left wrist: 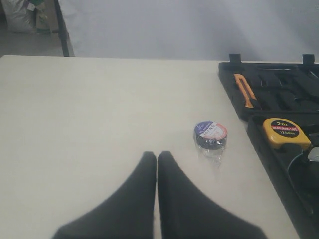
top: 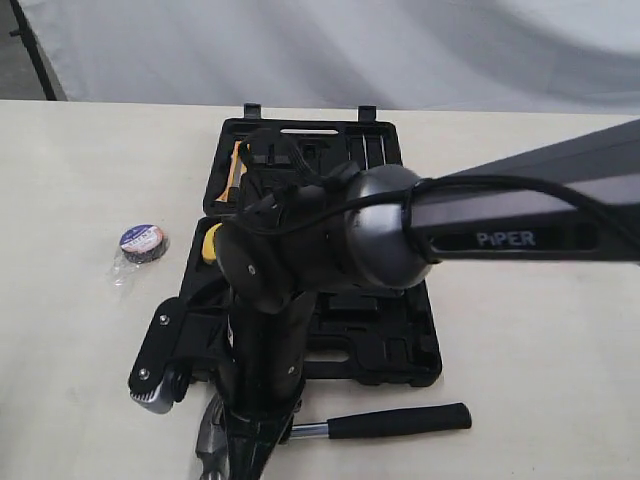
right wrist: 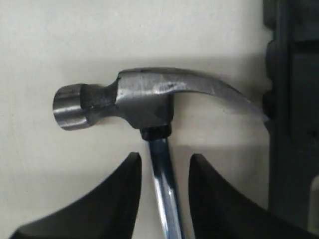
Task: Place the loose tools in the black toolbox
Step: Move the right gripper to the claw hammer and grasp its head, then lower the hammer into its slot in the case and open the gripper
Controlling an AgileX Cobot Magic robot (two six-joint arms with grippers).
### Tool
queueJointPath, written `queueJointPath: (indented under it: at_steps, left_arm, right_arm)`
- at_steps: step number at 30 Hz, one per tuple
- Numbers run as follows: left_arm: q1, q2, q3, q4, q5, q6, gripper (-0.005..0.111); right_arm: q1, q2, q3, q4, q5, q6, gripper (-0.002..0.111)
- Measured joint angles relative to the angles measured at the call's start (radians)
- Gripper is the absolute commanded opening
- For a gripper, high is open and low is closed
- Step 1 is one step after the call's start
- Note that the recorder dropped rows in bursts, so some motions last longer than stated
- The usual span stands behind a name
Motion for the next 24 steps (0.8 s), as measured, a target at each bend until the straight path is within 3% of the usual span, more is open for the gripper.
queueJointPath:
  at_steps: [3, 6, 14, 24]
  left_arm:
    - [0.000, 0.000, 0.000, 0.000, 0.000, 0.000, 0.001]
    - [0.000, 0.000, 0.000, 0.000, 0.000, 0.000, 0.001]
    - [0.000, 0.000, 0.000, 0.000, 0.000, 0.000, 0.001]
    - [0.000, 0.000, 0.000, 0.000, 0.000, 0.000, 0.001]
  right_arm:
    - [0.000, 0.031, 0.000, 0.000, -0.005, -0.013, 0.026]
    - [0.000, 0.037, 0.000, 0.000, -0.007, -0.033, 0.000]
    - [0.004, -0.047, -0.142, -0.006, 0.147, -0.088, -0.001]
    - [-0.123, 0.023, -0.357, -0.024, 0.163, -0.188, -0.001]
